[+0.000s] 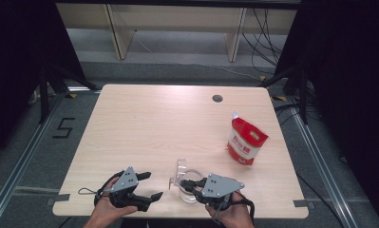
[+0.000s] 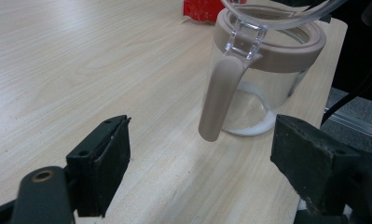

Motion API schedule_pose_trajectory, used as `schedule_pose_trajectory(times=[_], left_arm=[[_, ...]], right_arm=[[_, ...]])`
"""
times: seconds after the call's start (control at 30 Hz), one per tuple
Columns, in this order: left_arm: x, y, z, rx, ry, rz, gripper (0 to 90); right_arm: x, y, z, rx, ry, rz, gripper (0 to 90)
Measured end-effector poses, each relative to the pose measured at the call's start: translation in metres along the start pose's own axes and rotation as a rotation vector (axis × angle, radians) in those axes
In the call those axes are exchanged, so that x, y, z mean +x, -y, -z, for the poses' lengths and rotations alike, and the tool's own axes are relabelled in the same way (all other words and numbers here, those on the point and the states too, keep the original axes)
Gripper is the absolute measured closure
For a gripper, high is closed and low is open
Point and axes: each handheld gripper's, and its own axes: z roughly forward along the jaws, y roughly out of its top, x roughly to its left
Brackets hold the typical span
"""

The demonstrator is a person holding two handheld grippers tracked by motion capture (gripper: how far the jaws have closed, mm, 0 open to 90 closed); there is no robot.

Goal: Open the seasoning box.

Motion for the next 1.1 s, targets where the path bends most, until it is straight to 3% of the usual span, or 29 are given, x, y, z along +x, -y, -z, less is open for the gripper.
schedule_pose_trajectory(times=[0.13,0.17,0.2,0.3,0.47,0.6,0.67,0.73,0.8,0.97,1.0,1.1], left_arm=[[0.000,-0.001,0.000,0.006,-0.012,-0.026,19.5],[0.002,-0.001,0.002,0.034,-0.022,-0.035,19.5],[0.000,-0.001,0.001,0.014,-0.008,-0.015,19.5],[0.002,0.000,0.001,0.017,-0.003,-0.018,19.5],[0.003,-0.002,0.002,0.003,-0.021,-0.030,20.1],[0.005,-0.002,0.004,0.008,-0.033,-0.037,20.1],[0.005,-0.001,0.004,0.004,-0.033,-0.017,19.4],[0.007,-0.002,0.004,0.003,-0.032,-0.039,18.2],[0.004,-0.001,0.002,-0.009,-0.040,-0.004,16.0],[0.003,-0.001,0.002,0.004,-0.048,-0.030,16.0],[0.003,-0.002,0.003,0.013,-0.045,-0.057,15.7],[0.001,-0.001,0.003,0.013,-0.048,-0.028,15.4]], right_arm=[[0.000,0.000,-0.002,0.005,-0.012,0.007,85.8],[0.000,0.000,-0.003,0.005,-0.015,0.006,85.7],[0.001,-0.001,-0.003,0.003,-0.015,0.001,85.7],[0.001,-0.001,-0.004,0.008,-0.016,0.011,85.6],[0.000,0.000,-0.002,-0.001,-0.001,0.014,83.3],[-0.004,0.006,0.005,-0.001,0.012,-0.009,79.5],[-0.006,0.008,0.009,-0.001,0.034,-0.029,76.9],[-0.010,0.011,0.013,-0.003,0.044,-0.037,73.9],[-0.014,0.014,0.020,-0.005,0.065,-0.051,69.3],[-0.022,0.021,0.029,0.001,0.119,-0.050,61.9],[-0.027,0.026,0.033,0.008,0.137,-0.060,58.6],[-0.030,0.031,0.036,0.015,0.164,-0.076,54.7]])
